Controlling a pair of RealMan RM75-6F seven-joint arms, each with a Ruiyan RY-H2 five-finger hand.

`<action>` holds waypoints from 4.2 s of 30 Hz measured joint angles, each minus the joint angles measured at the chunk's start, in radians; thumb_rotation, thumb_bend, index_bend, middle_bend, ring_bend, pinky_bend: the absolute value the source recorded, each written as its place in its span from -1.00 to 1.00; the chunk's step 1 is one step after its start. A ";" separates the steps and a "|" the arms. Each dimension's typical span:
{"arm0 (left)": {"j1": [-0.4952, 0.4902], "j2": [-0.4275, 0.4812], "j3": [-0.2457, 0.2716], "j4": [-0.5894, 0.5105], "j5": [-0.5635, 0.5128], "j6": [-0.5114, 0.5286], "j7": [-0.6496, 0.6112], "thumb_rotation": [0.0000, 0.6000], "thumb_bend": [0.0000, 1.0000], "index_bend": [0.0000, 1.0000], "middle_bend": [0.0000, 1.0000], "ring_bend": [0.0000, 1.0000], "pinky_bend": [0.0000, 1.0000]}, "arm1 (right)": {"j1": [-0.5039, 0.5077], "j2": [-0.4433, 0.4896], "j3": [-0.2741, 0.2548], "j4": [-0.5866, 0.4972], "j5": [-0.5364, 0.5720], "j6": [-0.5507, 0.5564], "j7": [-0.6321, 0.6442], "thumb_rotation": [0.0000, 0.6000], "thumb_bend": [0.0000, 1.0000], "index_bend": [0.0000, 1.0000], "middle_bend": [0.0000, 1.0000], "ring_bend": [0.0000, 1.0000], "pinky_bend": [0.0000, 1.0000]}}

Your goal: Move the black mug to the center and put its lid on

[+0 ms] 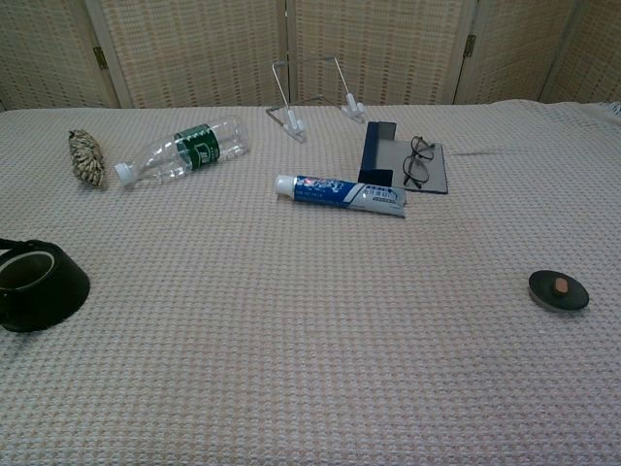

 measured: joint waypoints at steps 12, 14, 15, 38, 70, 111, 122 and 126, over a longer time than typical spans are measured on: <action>-0.052 -0.033 0.014 0.105 0.050 -0.059 -0.089 1.00 -0.41 -0.63 -0.74 -0.64 -0.76 | -0.008 0.020 0.001 -0.021 -0.023 0.027 0.000 1.00 -0.19 -1.00 -0.92 -0.64 -0.83; -0.057 -0.042 0.017 0.130 0.056 -0.064 -0.095 1.00 -0.41 -0.63 -0.74 -0.64 -0.75 | -0.011 0.024 -0.001 -0.023 -0.026 0.031 0.002 1.00 -0.19 -1.00 -0.92 -0.64 -0.83; -0.061 -0.050 0.021 0.150 0.060 -0.071 -0.097 1.00 -0.41 -0.63 -0.74 -0.64 -0.74 | -0.012 0.025 -0.002 -0.024 -0.027 0.031 0.002 1.00 -0.19 -1.00 -0.92 -0.64 -0.83; -0.114 -0.175 0.050 0.372 0.077 -0.134 -0.119 1.00 -0.42 -0.68 -0.74 -0.68 -0.77 | -0.021 0.029 -0.010 -0.012 -0.035 0.034 0.038 1.00 -0.19 -1.00 -0.91 -0.62 -0.83; -0.235 -0.265 0.055 0.424 0.180 -0.089 -0.337 1.00 -0.26 0.07 -0.50 -0.42 -0.68 | -0.021 0.028 -0.007 -0.006 -0.016 0.017 0.048 1.00 -0.19 -0.89 -0.90 -0.60 -0.83; -0.539 -0.354 -0.029 0.323 0.308 -0.129 -0.246 1.00 0.04 0.42 0.16 0.16 -0.43 | -0.062 0.033 -0.013 0.013 -0.022 0.068 0.087 1.00 -0.19 -0.87 -0.90 -0.60 -0.83; -0.683 -0.470 -0.094 0.379 0.278 -0.233 -0.160 1.00 0.05 0.42 0.16 0.16 -0.44 | -0.067 0.032 -0.009 0.025 -0.001 0.059 0.102 1.00 -0.19 -0.87 -0.90 -0.60 -0.83; -0.731 -0.516 -0.116 0.415 0.259 -0.260 -0.138 1.00 0.04 0.42 0.16 0.16 -0.44 | -0.066 0.032 -0.006 0.031 0.006 0.052 0.109 1.00 -0.19 -0.87 -0.90 -0.60 -0.83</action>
